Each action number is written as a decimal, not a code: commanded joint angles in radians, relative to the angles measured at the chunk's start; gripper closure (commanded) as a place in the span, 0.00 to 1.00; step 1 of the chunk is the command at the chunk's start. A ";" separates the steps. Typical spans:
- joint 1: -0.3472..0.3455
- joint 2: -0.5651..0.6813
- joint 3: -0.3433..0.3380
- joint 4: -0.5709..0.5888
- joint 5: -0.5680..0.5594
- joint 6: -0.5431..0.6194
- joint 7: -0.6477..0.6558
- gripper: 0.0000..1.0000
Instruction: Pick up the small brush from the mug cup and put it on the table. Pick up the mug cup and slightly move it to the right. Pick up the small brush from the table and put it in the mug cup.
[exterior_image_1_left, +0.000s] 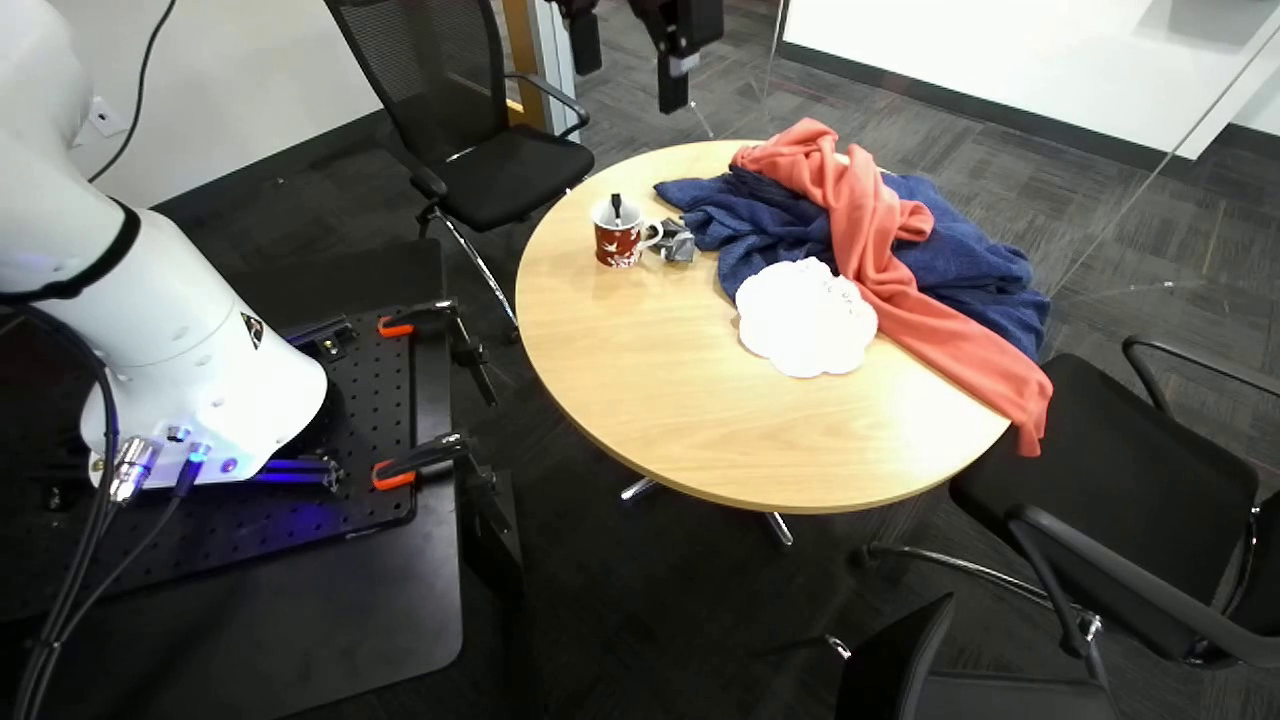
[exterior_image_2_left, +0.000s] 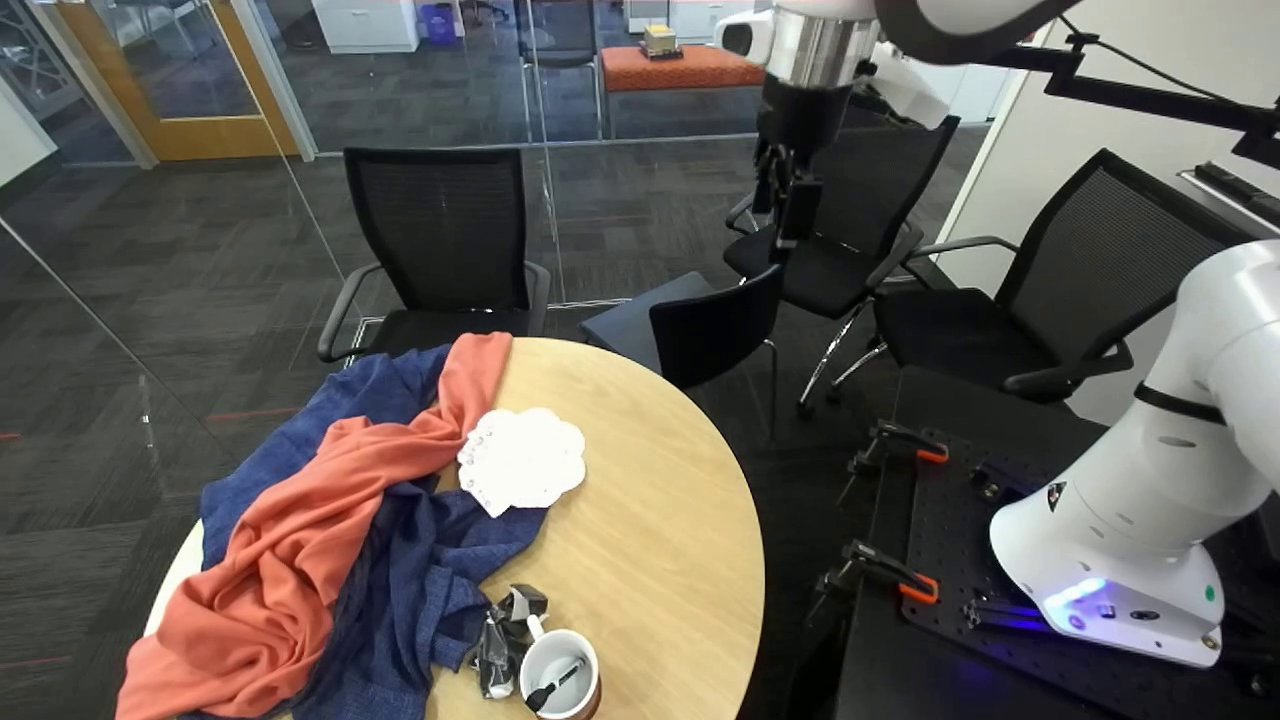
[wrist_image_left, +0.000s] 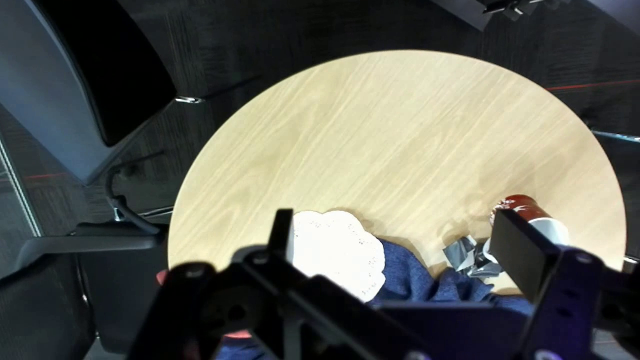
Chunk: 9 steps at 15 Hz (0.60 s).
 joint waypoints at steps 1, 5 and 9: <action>0.032 0.025 0.025 -0.057 0.050 0.096 -0.056 0.00; 0.064 0.049 0.059 -0.101 0.084 0.144 -0.086 0.00; 0.052 0.055 0.082 -0.095 0.070 0.113 -0.054 0.00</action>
